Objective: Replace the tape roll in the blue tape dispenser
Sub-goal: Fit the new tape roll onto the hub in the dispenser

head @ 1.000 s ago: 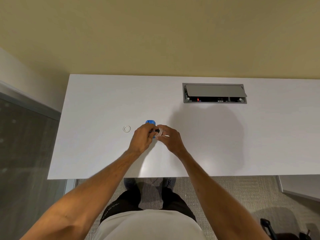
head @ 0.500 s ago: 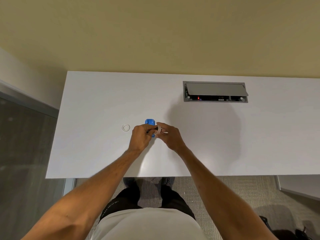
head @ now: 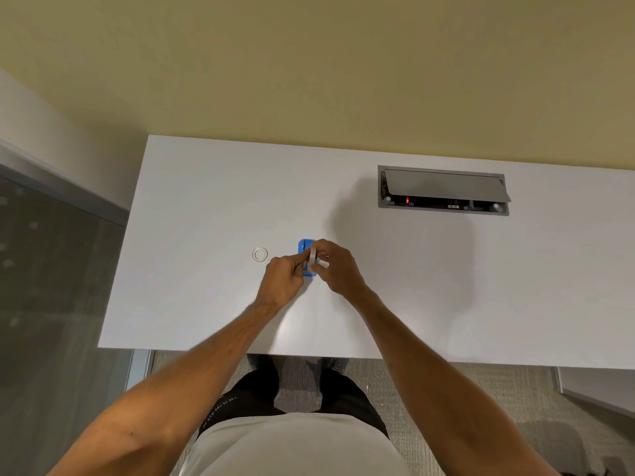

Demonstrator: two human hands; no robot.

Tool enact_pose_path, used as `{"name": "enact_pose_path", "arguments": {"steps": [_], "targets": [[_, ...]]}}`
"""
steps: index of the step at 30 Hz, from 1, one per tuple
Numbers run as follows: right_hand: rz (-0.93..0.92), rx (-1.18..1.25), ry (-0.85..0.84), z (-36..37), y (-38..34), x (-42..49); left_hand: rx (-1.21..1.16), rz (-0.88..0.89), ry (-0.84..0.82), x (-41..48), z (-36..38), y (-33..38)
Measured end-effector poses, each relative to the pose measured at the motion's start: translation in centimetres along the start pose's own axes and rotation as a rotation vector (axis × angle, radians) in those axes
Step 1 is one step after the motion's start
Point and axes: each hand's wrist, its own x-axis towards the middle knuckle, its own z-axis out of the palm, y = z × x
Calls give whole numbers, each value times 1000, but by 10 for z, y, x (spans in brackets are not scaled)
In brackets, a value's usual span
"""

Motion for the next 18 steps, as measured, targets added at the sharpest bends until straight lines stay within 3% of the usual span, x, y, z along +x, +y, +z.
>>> {"name": "enact_pose_path", "arguments": {"steps": [11, 18], "targets": [[30, -143, 17, 3, 5, 12, -111, -45, -34, 2, -9, 4], [18, -221, 5, 6, 10, 21, -80, 72, -112, 17, -10, 4]]}}
